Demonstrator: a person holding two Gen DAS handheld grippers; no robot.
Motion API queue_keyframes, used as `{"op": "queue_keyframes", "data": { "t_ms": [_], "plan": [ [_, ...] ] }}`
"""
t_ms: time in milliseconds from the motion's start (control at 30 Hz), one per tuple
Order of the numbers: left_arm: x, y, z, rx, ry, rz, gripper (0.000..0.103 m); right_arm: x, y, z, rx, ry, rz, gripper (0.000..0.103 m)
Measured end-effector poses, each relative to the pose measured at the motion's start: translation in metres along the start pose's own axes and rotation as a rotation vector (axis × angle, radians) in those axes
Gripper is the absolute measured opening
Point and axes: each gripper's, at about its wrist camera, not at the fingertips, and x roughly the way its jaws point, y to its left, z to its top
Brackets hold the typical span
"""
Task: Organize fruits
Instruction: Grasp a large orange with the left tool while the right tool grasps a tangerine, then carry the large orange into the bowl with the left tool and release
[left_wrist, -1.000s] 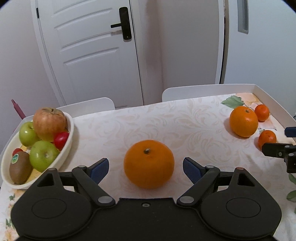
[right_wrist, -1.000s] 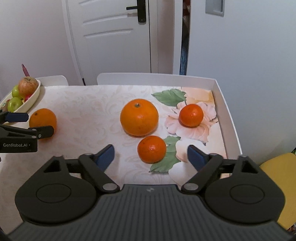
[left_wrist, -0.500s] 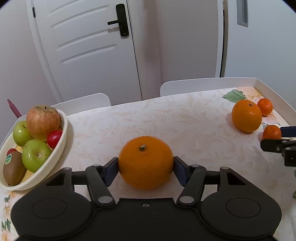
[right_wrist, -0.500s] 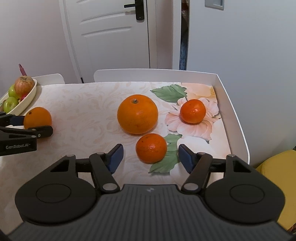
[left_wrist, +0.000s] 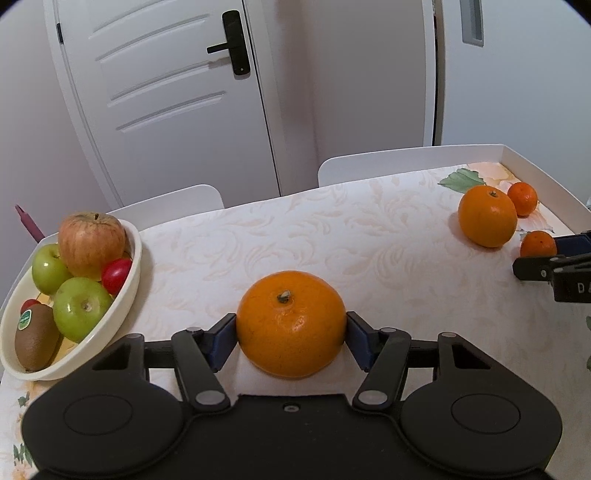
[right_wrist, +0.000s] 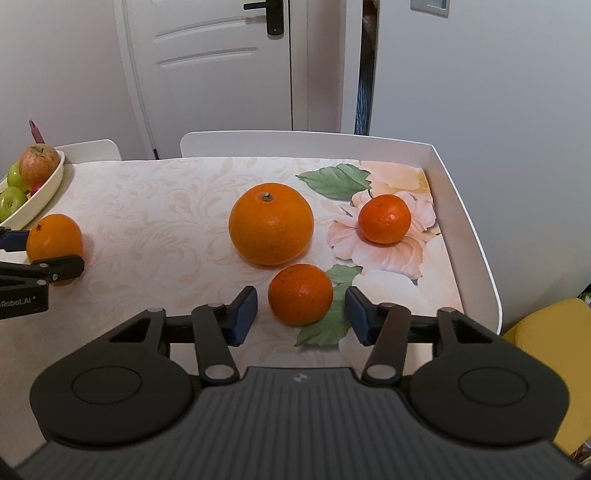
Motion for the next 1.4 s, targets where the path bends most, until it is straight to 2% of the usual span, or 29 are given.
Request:
{"op": "queue_keyframes", "data": {
  "t_ms": [33, 67, 333, 633, 1033, 1400],
  "plan": [
    [-0.001, 0.001, 0.000, -0.001, 0.002, 0.000, 0.066, 0.001, 0.001, 0.000, -0.003, 0.002, -0.001, 0.060],
    [-0.002, 0.002, -0.001, -0.003, 0.003, -0.001, 0.066, 0.001, 0.001, 0.000, -0.007, 0.005, -0.001, 0.051],
    [-0.015, 0.010, -0.004, -0.018, -0.008, -0.005, 0.066, -0.010, 0.010, 0.001, -0.022, -0.003, -0.015, 0.051],
    [-0.045, 0.030, -0.006, -0.059, -0.037, -0.001, 0.066, -0.040, 0.039, 0.013, -0.040, -0.030, 0.006, 0.051],
    [-0.085, 0.087, -0.001, -0.137, -0.072, 0.013, 0.066, -0.066, 0.114, 0.042, -0.096, -0.045, 0.082, 0.051],
    [-0.097, 0.169, 0.005, -0.154, -0.071, 0.057, 0.066, -0.053, 0.200, 0.076, -0.128, -0.064, 0.177, 0.051]
  ]
}}
